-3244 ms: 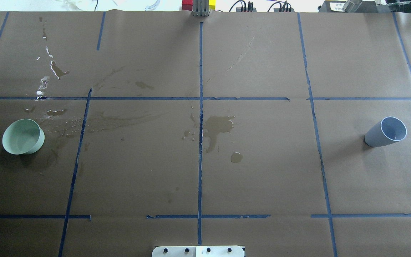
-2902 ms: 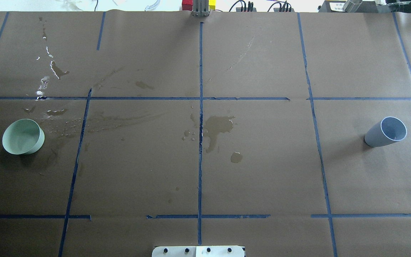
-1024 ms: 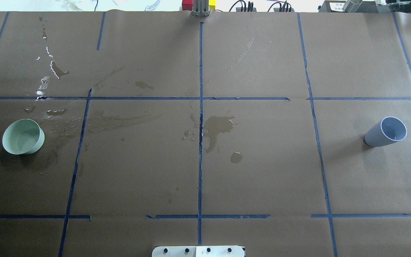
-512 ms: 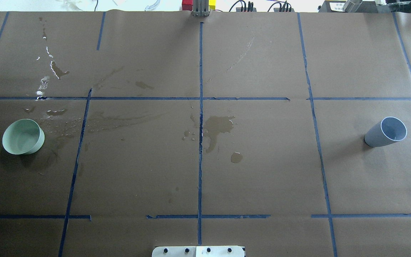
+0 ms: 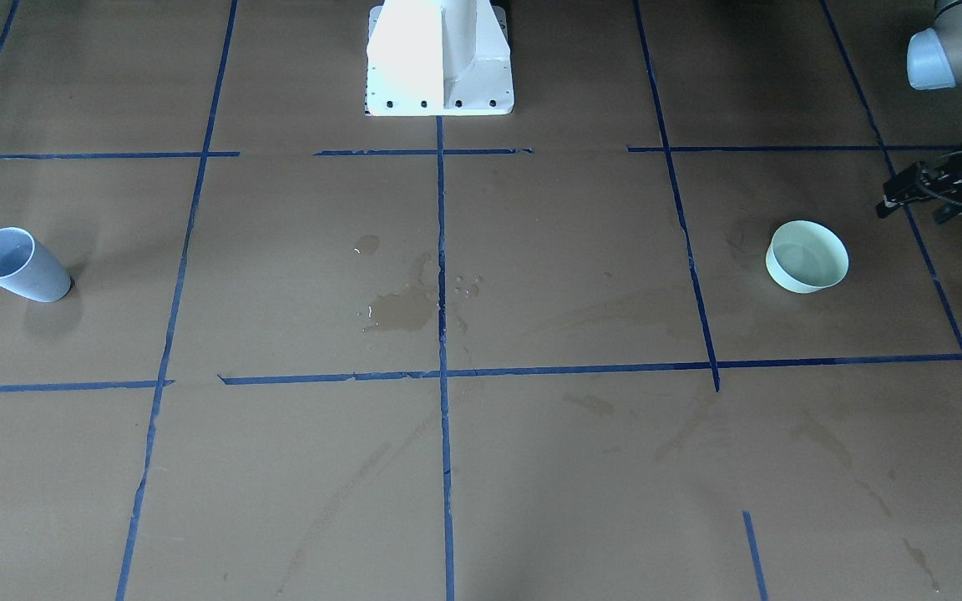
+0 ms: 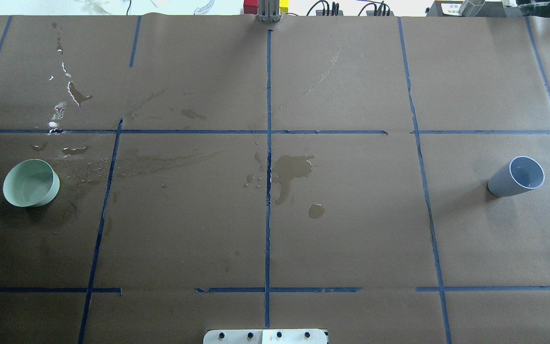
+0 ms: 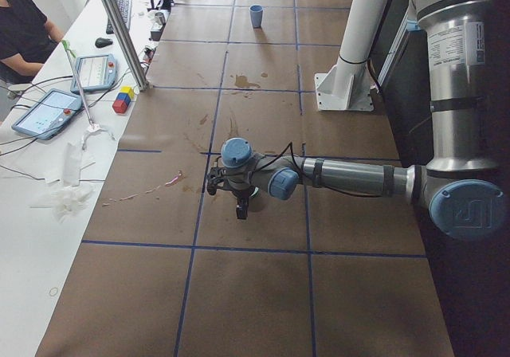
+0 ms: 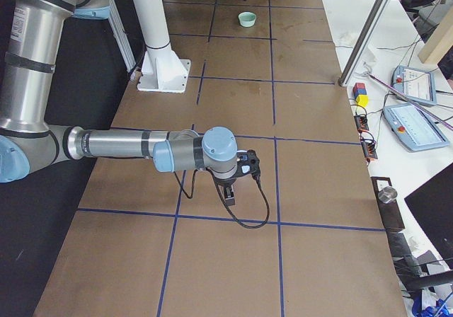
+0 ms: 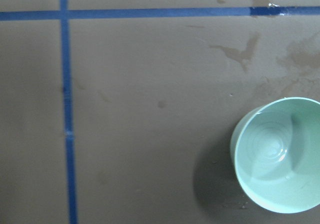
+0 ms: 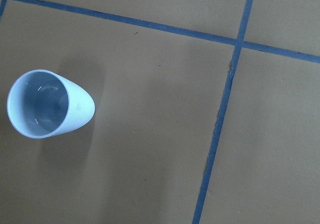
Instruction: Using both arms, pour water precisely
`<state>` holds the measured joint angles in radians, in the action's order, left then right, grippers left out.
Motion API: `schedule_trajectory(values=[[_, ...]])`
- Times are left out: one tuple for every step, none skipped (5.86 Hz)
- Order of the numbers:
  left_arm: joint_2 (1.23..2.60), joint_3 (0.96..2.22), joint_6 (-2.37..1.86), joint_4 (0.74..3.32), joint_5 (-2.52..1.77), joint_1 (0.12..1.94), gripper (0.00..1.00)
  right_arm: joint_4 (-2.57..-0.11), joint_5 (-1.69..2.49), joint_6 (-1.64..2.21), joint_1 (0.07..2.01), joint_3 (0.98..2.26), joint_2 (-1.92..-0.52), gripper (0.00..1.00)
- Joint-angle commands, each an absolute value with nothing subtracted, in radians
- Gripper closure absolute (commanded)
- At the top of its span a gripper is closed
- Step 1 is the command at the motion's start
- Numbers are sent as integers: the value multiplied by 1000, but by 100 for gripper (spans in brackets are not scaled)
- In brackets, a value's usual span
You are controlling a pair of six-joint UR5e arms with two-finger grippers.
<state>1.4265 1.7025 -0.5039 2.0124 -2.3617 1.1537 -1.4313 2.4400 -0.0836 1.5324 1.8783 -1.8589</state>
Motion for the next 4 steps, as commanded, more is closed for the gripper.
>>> schedule_trajectory(values=[[1443,1666,-657,2089,-2355,1099,0,-1411,2448,-49,1532,1876,-1871,0],[1463,1632,-679,2095,-2356,1083,0,-1410,2450,-49,1532,1876,-1879,0],[1507,1599,-755,2097,-2356,1072,0,-1411,2451,-49,1532,1878,-1881,0],[1538,1570,-767,2097,-2355,1040,0,-1410,2453,-52,1532,1876,-1884,0]])
